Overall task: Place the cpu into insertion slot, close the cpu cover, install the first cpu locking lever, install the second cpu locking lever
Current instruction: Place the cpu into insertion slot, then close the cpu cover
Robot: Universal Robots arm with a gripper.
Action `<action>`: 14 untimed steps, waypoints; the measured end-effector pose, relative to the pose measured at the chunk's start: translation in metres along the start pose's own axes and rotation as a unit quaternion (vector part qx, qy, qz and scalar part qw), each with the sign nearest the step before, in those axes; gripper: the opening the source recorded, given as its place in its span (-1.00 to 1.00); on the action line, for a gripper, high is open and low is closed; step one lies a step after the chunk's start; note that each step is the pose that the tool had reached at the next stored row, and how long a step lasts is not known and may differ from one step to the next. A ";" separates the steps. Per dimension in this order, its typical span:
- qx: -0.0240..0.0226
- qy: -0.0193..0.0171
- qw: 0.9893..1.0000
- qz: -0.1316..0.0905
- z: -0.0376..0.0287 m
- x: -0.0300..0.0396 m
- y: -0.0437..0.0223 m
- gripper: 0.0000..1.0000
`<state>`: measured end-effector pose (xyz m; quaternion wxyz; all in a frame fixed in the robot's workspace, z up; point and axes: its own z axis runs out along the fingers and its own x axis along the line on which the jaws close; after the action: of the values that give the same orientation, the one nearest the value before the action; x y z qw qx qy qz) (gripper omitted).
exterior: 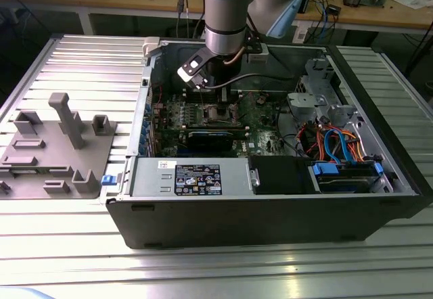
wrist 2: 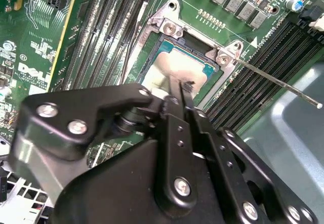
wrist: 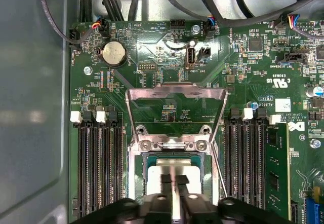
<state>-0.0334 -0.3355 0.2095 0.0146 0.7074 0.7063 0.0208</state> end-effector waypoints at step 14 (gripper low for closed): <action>0.000 0.000 1.000 0.001 0.0000 0.0000 0.0000 -0.79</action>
<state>-0.0334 -0.3355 0.2095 0.0146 0.7080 0.7058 0.0208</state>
